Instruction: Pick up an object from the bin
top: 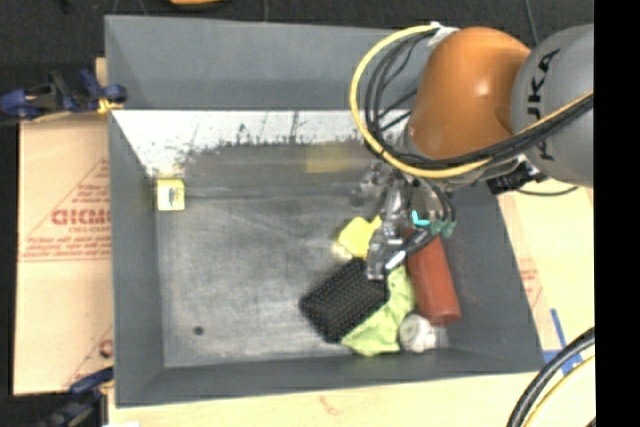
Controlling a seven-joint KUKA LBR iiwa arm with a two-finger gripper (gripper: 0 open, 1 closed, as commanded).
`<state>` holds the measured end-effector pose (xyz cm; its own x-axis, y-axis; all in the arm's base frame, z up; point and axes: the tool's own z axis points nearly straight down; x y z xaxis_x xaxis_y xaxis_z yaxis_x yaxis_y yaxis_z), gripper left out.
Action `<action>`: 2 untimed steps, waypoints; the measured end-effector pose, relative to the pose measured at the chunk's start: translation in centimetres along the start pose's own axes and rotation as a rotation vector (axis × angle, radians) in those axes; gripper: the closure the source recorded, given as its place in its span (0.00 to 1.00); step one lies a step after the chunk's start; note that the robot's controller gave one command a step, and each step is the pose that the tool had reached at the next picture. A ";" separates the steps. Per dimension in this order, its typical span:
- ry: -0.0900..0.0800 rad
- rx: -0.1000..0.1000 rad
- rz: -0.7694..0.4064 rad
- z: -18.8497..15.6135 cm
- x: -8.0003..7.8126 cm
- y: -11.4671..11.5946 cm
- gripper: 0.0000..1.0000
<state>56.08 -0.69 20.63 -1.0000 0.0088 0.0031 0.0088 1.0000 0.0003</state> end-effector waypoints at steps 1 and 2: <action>-0.007 0.000 0.000 -0.4 -0.2 0.0 0.00; -0.015 0.001 -0.073 1.8 0.8 -0.2 0.00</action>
Offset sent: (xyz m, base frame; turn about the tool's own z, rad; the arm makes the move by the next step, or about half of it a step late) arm -0.0347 -0.0063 -0.0759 -0.2042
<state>55.33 -0.89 18.85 -0.9979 -0.0639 -0.0118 -0.0639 0.9980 -0.0012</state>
